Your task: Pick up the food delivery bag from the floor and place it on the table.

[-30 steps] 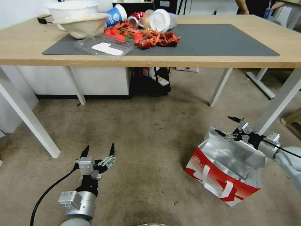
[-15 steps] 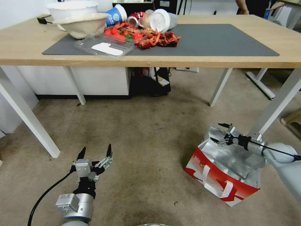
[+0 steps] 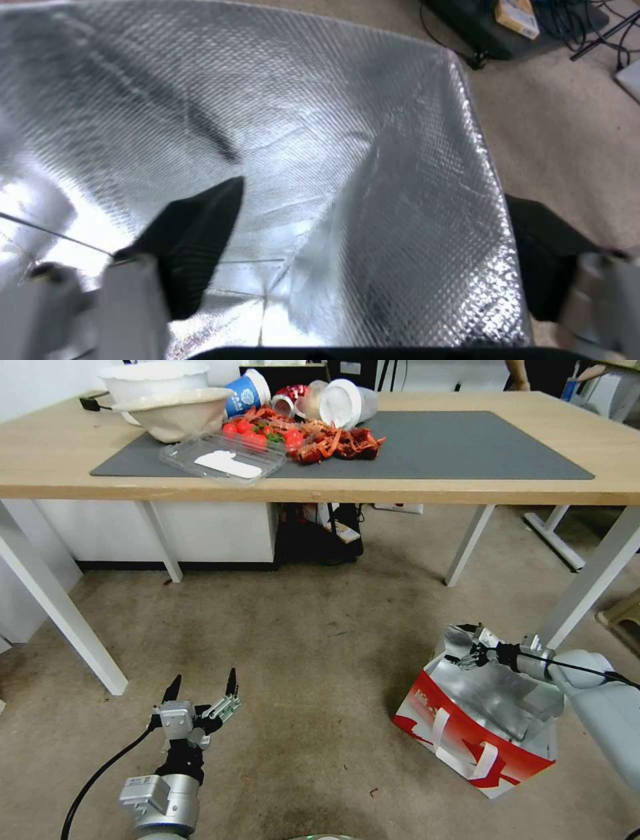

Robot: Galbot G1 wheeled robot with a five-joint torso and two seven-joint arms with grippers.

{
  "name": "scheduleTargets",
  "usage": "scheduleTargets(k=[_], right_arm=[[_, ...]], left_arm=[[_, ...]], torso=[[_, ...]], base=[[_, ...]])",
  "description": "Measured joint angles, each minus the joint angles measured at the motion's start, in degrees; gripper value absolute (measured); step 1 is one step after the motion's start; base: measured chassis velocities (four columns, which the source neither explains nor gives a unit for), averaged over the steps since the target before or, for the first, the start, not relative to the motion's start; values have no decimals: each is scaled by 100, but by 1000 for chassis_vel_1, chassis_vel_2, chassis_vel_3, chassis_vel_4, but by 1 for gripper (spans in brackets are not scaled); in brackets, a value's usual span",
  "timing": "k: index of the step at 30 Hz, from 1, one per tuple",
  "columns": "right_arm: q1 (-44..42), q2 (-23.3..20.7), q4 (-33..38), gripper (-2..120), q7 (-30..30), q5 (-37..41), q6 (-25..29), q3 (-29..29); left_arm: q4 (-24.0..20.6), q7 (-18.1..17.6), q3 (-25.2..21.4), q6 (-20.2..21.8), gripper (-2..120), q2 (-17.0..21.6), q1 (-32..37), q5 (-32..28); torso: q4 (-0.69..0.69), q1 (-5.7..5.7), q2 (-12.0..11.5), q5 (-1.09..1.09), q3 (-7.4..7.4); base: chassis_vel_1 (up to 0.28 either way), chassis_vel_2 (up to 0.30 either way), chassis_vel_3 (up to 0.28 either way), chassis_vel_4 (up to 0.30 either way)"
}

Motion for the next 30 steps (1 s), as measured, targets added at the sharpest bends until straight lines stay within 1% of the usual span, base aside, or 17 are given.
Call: scheduleTargets(k=[1, 3, 4, 5, 7, 8, 9, 12, 13, 16, 17, 20, 21, 22, 26, 29, 30], right_arm=[[0, 0, 0, 77, 0, 0, 0, 0], [31, 44, -90, 68, -36, -16, 24, -17], [37, 61, -130, 61, -53, -18, 38, -16], [37, 61, -130, 61, -53, -18, 38, -16], [37, 66, -160, 53, -86, -19, 49, -2], [30, 63, -161, 46, -105, -15, 52, 15], [30, 63, -161, 46, -105, -15, 52, 15], [-2, 32, -153, 33, -150, 16, 73, 59], [-2, 32, -153, 33, -150, 16, 73, 59], [-7, 9, -173, 18, -171, 37, 112, 81], [-7, 9, -173, 18, -171, 37, 112, 81], [-13, -10, -169, 6, -180, 49, 134, 87], [-13, -10, -169, 6, -180, 49, 134, 87], [-19, -15, -158, 0, -182, 55, 139, 94], [-80, -52, -71, 0, -197, 136, 150, 127], [-223, -127, 81, 0, -464, 758, 124, 145], [-223, -127, 81, 0, -464, 758, 124, 145]], left_arm=[[0, 0, 0, 0, 100, 0, 0, 0], [-11, -18, -10, 0, 100, -5, 20, 4], [-13, -21, -16, 0, 100, -2, 26, 6], [-13, -21, -16, 0, 100, -2, 26, 6], [-13, -23, -17, -1, 100, 2, 30, 14], [-12, -24, -9, -1, 100, -8, 25, 25], [-12, -24, -9, -1, 100, -8, 25, 25], [8, -25, 16, -17, 100, -39, 21, 57], [8, -25, 16, -17, 100, -39, 21, 57], [8, -27, 17, -25, 100, -40, 18, 61], [8, -27, 17, -25, 100, -40, 18, 61], [5, -33, 13, -26, 100, -40, 16, 62], [5, -33, 13, -26, 100, -40, 16, 62], [3, -35, 12, -26, 100, -40, 16, 62], [-17, -38, 10, -26, 100, -40, 19, 62], [-46, -37, -1, -26, 100, -35, 23, 55], [-46, -37, -1, -26, 100, -35, 23, 55]], torso=[[0, 0, 0, 0, 0], [0, 0, 0, 0, 0], [0, 0, 0, 0, 0], [0, 0, 0, 0, 0], [0, 0, 0, 0, 0], [0, 0, 0, 0, 0], [0, 0, 0, 0, 0], [0, 0, 1, 0, 0], [0, 0, 1, 0, 0], [0, 0, 1, 0, 0], [0, 0, 1, 0, 0], [0, 0, 1, 0, 0], [0, 0, 1, 0, 0], [0, 0, 1, 0, 0], [0, 0, 1, 0, 0], [-1, 0, 1, 0, 0], [-1, 0, 1, 0, 0]], base=[[0, 0, 0, 0], [0, 0, 0, 0], [0, 0, 0, 0], [0, 0, 0, 0], [0, 0, 0, 0], [0, 0, 0, 0], [0, 0, 0, 0], [0, 0, 0, 0], [0, 0, 0, 0], [0, 0, 0, 0], [0, 0, 0, 0], [0, 0, 0, 0], [0, 0, 0, 0], [0, 0, 0, 0], [0, 0, 0, 0], [0, 0, 0, 0], [0, 0, 0, 0]])
